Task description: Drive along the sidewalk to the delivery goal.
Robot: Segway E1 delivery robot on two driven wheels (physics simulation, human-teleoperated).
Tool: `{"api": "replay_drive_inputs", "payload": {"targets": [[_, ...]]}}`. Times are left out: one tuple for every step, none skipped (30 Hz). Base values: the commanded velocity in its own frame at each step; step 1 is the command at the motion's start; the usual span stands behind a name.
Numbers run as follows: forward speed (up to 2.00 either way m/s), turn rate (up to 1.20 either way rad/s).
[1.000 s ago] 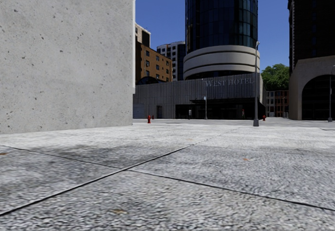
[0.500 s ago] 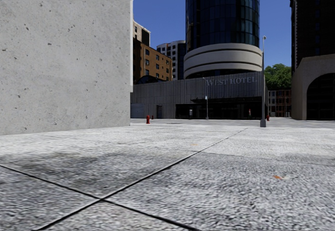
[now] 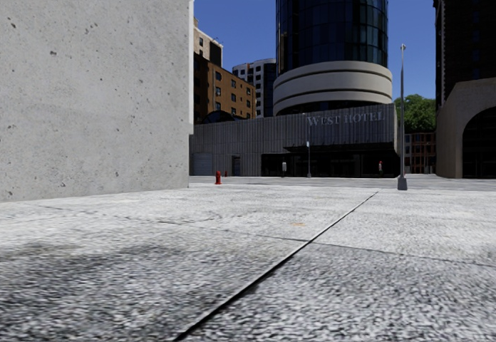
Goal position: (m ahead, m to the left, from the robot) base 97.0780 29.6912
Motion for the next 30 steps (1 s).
{"api": "replay_drive_inputs", "payload": {"targets": [[1.91,0.00],[1.91,0.00],[1.91,0.00],[1.91,0.00],[1.91,0.00],[1.91,0.00],[1.91,0.00],[1.91,0.00],[1.91,0.00],[1.92,0.00],[1.93,0.00],[1.93,0.00],[1.93,0.00],[1.93,0.00],[1.93,0.00],[1.93,0.00],[1.93,0.00],[1.93,0.00],[1.93,0.00],[1.93,0.00],[1.93,0.00],[1.93,0.00],[1.93,0.00],[1.93,0.00],[1.94,0.00],[1.94,0.00],[1.94,0.00],[1.94,0.00],[1.94,0.00],[1.94,0.00]]}}
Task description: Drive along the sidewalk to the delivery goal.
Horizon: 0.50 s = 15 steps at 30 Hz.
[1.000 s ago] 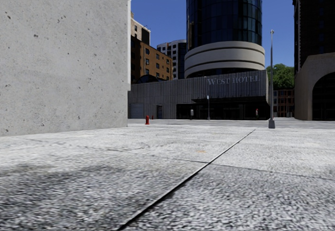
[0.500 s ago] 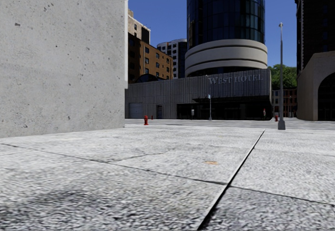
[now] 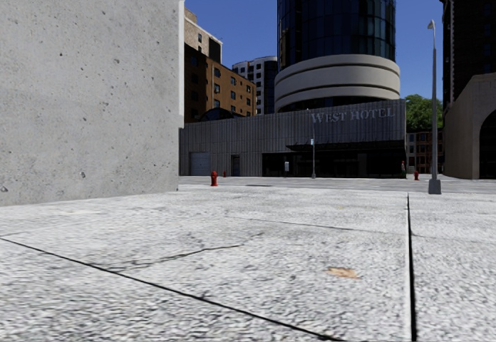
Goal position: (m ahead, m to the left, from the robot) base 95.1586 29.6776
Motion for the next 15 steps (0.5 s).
{"api": "replay_drive_inputs", "payload": {"targets": [[1.94,0.00],[1.94,0.00],[1.94,0.00],[1.94,0.00],[1.94,0.00],[1.94,0.00],[1.94,0.00],[1.94,0.00],[1.94,0.00],[1.94,0.00],[1.94,0.00],[1.94,0.00],[1.94,0.00],[1.94,0.00],[1.94,0.00]]}}
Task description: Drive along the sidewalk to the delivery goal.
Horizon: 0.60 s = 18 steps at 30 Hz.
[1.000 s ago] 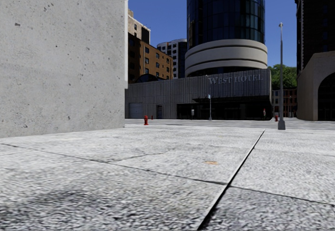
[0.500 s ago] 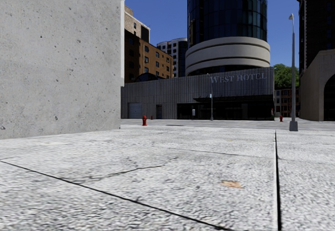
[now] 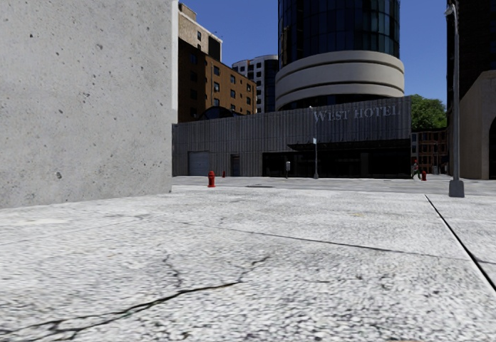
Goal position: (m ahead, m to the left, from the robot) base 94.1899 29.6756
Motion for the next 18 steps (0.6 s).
{"api": "replay_drive_inputs", "payload": {"targets": [[1.94,0.00],[1.94,0.00],[1.94,0.00],[1.94,0.00],[1.95,0.00],[1.95,0.00],[1.95,0.00],[1.95,0.00],[1.95,0.00],[1.95,0.00],[1.95,0.00],[1.95,0.00],[1.96,0.00],[1.96,0.00],[1.96,0.00],[1.96,0.00],[1.96,0.00],[1.96,0.00]]}}
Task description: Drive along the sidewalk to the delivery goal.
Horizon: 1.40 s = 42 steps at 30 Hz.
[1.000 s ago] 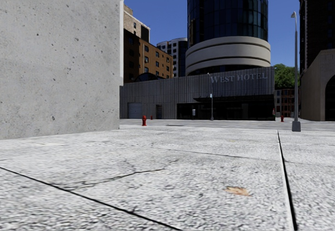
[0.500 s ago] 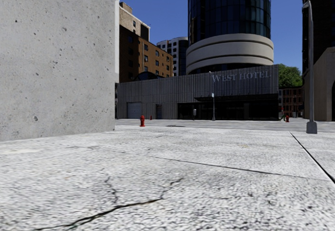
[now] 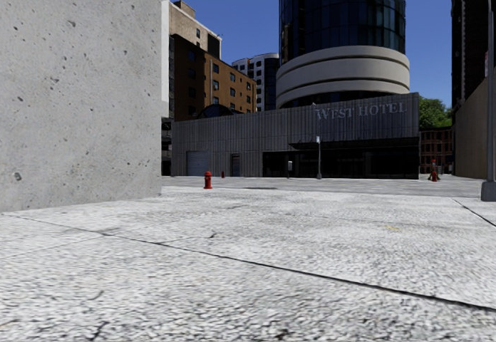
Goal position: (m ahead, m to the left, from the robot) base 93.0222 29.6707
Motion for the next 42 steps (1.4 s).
{"api": "replay_drive_inputs", "payload": {"targets": [[1.96,0.00],[1.96,0.00],[1.96,0.00],[1.96,0.00],[1.96,0.00],[1.96,0.00],[1.96,0.00],[1.96,0.00],[1.96,0.00],[1.96,0.00],[1.96,0.00],[1.97,0.00],[1.97,0.00],[1.97,0.00],[1.97,0.00],[1.97,0.00],[1.97,0.00],[1.97,0.00],[1.98,0.00],[1.98,0.00],[1.98,0.01],[1.98,0.01],[1.98,0.01],[1.98,0.01],[1.98,0.01],[1.98,0.01],[1.98,0.01],[1.98,0.01],[1.98,0.01],[1.98,0.01],[1.98,0.01],[1.98,0.01],[1.98,0.01],[1.98,0.01],[1.98,0.01],[1.98,0.01],[1.98,0.01],[1.98,0.01],[1.98,0.02],[1.98,0.02],[1.98,0.02],[1.98,0.02]]}}
